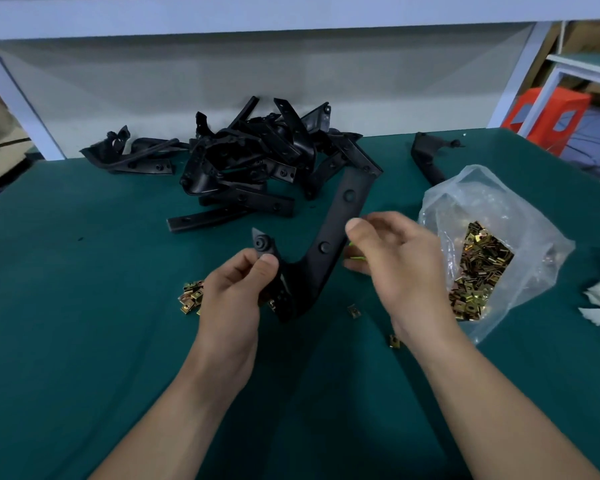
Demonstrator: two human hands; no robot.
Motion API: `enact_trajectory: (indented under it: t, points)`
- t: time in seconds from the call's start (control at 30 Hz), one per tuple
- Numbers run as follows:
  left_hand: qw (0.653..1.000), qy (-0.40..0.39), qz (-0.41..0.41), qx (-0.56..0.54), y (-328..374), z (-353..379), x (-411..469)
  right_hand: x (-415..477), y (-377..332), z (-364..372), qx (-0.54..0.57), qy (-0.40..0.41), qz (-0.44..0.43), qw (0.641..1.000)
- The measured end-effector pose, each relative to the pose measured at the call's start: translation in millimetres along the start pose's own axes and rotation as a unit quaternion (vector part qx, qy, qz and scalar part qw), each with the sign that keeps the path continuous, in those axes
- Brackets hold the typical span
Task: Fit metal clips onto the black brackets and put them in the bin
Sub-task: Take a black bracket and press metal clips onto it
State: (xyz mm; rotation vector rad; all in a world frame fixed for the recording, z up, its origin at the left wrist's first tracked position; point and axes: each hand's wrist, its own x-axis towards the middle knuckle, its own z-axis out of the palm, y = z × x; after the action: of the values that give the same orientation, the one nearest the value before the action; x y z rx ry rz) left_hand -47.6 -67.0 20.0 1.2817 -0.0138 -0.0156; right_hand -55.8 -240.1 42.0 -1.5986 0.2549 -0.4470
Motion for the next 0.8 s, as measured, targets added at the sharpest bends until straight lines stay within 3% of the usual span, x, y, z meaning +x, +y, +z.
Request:
enact_trajectory:
  t: [0.1,0.2,0.27,0.37,0.5,0.6,0.73,0.8]
  points:
    - [0.999,-0.045,-0.002,0.023,-4.4,8.2,-5.9,-0.2,2.6,7.7,0.173,-0.121,0.119,0.970]
    - [0.998,-0.053,-0.010,0.010,-10.0,16.5,-8.2,0.0,4.8,11.5,0.327,-0.124,0.200,0.915]
    - [0.998,-0.053,-0.009,0.019,-11.3,19.9,-8.6,2.0,6.8,11.6,0.354,-0.099,0.236,0.900]
    - [0.996,-0.060,0.007,0.065,-13.4,23.2,-10.7,6.5,7.9,10.3,0.333,-0.070,0.226,0.913]
    - [0.978,-0.136,0.018,0.159,-14.0,22.0,-15.5,20.8,-1.3,-5.9,0.366,-0.039,0.195,0.909]
    - [0.940,-0.119,0.059,0.314,-21.7,18.6,-19.2,29.0,-3.9,-22.4,0.381,-0.015,0.175,0.908]
    - [0.849,-0.116,0.186,0.481,-29.7,23.0,-23.2,29.6,-1.4,-25.9,0.381,-0.006,0.164,0.910]
    - [0.807,-0.134,0.199,0.539,-34.6,26.3,-19.8,29.6,-1.2,-24.6,0.387,-0.005,0.161,0.908]
